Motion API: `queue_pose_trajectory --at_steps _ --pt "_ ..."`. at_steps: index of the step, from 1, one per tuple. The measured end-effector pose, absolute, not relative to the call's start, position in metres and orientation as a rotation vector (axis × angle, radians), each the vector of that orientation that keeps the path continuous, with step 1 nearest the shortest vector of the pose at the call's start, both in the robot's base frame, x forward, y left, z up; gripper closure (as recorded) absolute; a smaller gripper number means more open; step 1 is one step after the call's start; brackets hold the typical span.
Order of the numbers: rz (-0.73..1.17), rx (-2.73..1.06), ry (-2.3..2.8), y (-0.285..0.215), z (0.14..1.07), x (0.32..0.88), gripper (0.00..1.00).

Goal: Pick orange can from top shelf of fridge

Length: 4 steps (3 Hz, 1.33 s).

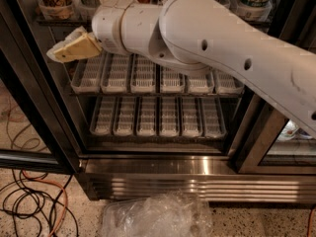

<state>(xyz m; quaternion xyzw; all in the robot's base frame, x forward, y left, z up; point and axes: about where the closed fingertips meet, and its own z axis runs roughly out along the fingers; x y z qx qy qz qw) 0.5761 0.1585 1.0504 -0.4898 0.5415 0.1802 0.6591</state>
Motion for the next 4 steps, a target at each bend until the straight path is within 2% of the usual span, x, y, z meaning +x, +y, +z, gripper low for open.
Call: queue_pose_trajectory --at_steps 1,4 --pt "0.419 -1.109 1.217 0.162 1.052 0.574 0.00" --pt "0.618 -1.133 1.244 0.202 1.023 0.571 0.00"
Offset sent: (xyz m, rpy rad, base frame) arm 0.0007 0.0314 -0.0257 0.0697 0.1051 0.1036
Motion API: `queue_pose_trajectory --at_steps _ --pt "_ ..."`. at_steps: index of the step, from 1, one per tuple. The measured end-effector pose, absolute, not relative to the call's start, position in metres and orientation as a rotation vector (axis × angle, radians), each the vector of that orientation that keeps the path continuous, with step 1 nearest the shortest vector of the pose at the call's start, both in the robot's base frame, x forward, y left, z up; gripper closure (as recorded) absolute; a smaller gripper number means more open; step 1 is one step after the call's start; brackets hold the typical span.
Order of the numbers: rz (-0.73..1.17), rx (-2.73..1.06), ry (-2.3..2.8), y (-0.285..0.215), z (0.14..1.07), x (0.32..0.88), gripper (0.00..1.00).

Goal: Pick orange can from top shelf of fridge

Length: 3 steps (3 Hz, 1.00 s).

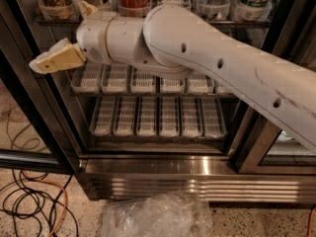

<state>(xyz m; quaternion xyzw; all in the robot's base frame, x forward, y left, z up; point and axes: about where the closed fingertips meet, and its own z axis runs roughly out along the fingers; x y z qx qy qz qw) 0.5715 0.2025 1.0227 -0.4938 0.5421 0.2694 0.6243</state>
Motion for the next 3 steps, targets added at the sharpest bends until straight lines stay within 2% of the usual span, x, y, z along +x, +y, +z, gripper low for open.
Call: queue_pose_trajectory --at_steps 3 --pt "0.575 -1.158 1.206 0.208 1.039 0.585 0.00"
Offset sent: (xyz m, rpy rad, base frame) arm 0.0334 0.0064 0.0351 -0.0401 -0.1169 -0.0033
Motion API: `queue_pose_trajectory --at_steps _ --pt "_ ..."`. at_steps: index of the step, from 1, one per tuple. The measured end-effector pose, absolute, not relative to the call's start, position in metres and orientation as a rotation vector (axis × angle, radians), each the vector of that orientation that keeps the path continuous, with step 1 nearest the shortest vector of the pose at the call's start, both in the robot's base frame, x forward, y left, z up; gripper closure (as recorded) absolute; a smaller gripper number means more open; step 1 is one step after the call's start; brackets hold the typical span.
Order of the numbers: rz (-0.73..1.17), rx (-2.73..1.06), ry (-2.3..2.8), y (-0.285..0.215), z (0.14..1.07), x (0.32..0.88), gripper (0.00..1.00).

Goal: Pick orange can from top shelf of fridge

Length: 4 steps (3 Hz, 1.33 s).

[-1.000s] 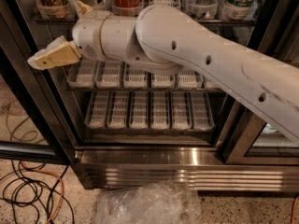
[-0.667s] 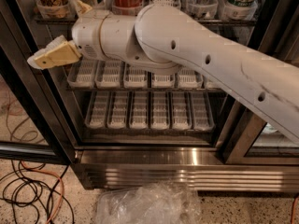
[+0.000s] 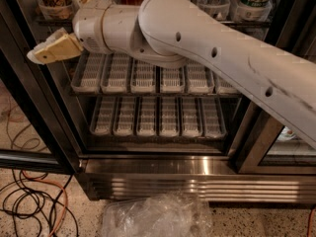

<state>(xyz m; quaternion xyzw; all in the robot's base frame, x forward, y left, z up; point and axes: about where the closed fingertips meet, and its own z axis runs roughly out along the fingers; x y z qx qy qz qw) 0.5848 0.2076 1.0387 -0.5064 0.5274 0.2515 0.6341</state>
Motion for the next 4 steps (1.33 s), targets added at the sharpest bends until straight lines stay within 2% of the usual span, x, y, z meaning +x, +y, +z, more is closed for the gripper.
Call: queue_pose_trajectory --at_steps 4 --pt "0.519 -1.148 1.098 0.248 1.067 0.659 0.00"
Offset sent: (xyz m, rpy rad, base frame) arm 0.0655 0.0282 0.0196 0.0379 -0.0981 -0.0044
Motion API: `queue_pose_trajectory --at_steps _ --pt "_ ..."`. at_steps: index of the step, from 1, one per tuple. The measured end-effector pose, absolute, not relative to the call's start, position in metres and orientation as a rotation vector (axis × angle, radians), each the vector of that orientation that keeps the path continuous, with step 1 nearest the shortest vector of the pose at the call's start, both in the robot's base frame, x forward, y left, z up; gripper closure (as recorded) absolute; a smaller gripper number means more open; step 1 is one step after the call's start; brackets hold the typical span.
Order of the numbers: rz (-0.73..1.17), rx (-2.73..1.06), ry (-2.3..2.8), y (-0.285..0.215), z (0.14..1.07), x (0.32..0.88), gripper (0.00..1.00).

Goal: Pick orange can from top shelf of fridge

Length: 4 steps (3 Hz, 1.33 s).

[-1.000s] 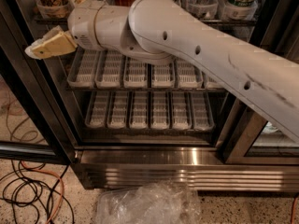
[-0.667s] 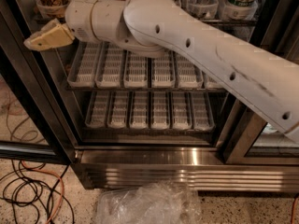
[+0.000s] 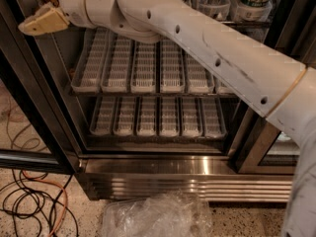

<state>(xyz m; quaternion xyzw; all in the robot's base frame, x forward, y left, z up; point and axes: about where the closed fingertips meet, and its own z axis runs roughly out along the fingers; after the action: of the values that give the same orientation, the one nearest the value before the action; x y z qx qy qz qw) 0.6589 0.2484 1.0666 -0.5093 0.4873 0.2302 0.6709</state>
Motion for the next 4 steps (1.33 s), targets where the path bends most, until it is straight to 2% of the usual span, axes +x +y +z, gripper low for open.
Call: queue_pose_trajectory --at_steps 2,3,4 --pt "0.532 -1.131 1.105 0.2575 1.0697 0.6754 0.00" --pt "0.532 -1.131 1.105 0.2575 1.0697 0.6753 0.19" --pt "0.532 -1.131 1.105 0.2575 1.0697 0.6753 0.41"
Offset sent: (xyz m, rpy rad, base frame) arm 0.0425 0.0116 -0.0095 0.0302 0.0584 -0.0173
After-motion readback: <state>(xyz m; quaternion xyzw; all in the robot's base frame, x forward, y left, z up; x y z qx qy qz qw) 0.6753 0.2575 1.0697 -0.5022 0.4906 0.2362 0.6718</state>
